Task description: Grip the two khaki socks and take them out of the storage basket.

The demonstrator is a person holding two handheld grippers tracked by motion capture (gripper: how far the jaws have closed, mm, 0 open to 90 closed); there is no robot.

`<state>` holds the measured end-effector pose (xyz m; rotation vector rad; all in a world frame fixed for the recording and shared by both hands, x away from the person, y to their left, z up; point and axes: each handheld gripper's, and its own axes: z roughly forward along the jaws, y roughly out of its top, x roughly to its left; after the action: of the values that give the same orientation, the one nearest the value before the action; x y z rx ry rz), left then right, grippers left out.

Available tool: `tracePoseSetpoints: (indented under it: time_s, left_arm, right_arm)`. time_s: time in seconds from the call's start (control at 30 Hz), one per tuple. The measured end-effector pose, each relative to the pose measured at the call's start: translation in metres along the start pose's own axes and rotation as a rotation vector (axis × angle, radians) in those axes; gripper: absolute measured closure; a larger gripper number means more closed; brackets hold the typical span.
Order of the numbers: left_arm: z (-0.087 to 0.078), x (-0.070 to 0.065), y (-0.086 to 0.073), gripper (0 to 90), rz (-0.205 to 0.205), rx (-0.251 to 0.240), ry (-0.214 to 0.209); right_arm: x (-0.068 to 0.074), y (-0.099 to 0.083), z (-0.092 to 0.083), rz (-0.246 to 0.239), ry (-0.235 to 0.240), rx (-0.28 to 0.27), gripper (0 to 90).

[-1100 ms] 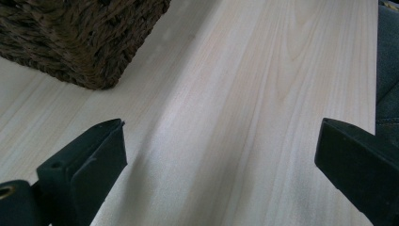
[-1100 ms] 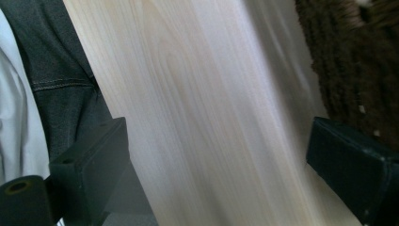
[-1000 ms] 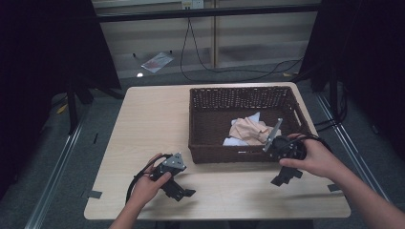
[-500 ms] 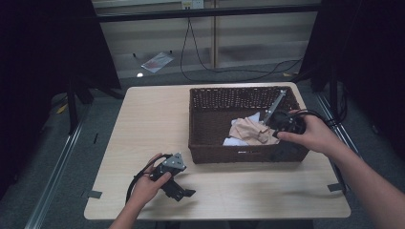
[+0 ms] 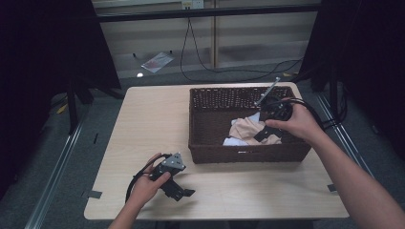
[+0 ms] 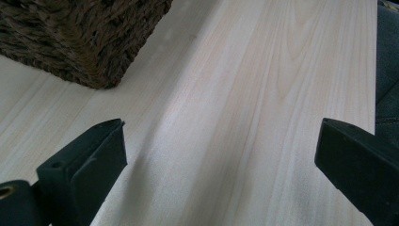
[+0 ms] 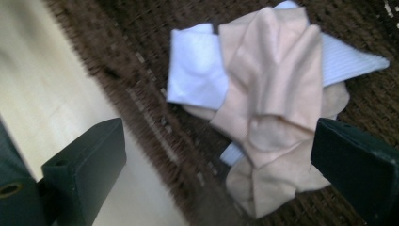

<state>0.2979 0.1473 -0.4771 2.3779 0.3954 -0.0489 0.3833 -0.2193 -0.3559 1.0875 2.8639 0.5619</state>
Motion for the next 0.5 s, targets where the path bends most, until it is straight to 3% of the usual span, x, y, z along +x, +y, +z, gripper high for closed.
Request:
tracePoseSetpoints:
  time_s: [0.13,0.23,0.5]
  left_arm:
    - [0.000,0.000,0.000,2.3,0.002,0.002,-0.003]
    - [0.000,0.001,0.000,2.3,0.004,-0.005,-0.005]
    - [-0.001,0.002,-0.001,2.3,0.007,0.003,-0.008]
  right_arm:
    - [-0.005,0.004,0.009,0.009,-0.029,-0.006,9.3]
    - [-0.014,0.006,0.021,0.059,-0.027,-0.032,17.2]
    - [-0.031,0.006,0.046,0.099,-0.110,-0.047,37.4]
